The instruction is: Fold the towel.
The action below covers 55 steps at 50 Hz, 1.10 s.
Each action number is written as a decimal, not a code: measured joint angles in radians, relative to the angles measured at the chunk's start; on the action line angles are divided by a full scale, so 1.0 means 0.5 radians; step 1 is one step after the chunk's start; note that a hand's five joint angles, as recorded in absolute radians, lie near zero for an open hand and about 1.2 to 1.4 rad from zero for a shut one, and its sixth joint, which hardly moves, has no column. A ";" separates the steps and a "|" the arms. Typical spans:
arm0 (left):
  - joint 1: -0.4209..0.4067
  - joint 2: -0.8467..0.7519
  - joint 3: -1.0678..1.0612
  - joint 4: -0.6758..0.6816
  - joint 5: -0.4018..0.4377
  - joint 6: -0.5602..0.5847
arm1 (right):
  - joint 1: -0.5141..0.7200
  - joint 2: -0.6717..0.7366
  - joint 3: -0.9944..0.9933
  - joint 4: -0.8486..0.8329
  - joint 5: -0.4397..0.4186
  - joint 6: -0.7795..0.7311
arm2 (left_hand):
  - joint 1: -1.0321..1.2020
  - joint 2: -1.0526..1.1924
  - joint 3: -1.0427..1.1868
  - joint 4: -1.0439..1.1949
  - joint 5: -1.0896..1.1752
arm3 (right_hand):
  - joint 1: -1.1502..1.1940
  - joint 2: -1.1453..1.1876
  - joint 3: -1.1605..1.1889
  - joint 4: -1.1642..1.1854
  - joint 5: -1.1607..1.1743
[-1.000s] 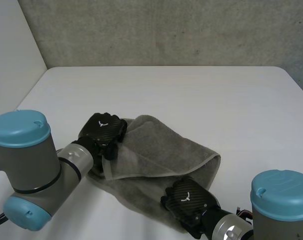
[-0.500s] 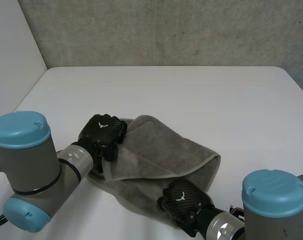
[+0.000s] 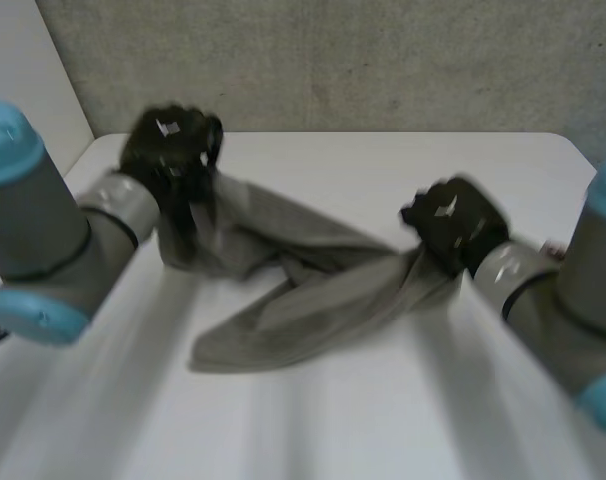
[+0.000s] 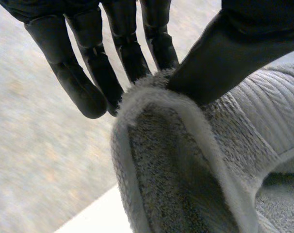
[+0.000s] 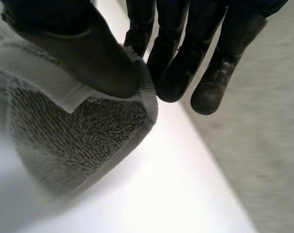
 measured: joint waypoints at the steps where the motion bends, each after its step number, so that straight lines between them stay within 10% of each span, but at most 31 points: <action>1: 0.027 -0.016 0.120 -0.016 -0.019 -0.034 | -0.040 0.016 -0.122 0.038 0.005 -0.046 | 0.000 0.000 0.002 0.000 0.000 | 0.000 0.000 0.000 0.001 0.000; 15: 0.224 -0.060 0.910 -0.086 -0.111 -0.556 | -0.181 0.059 -0.673 -0.257 -0.169 -0.322 | 0.010 0.000 0.006 0.000 0.000 | 0.002 0.000 0.000 0.003 0.000; 39: 0.565 -0.056 -0.399 -0.166 0.355 -0.409 | -0.312 0.024 0.255 0.381 -0.531 -1.250 | 0.010 0.013 0.010 0.000 0.000 | 0.002 0.013 0.000 0.003 0.001; 48: 0.604 -0.182 -0.391 -0.153 0.383 -0.143 | -0.356 0.120 0.335 0.242 -0.508 -1.335 | 0.010 0.013 0.010 0.000 0.000 | -1.791 -1.696 -1.752 -1.750 -1.823; 55: 0.599 -0.214 -0.334 -0.153 0.370 -0.131 | -0.356 0.045 0.315 0.126 -0.434 -0.879 | 0.010 0.013 0.010 0.000 0.000 | -1.951 -1.855 -1.907 -1.951 -2.035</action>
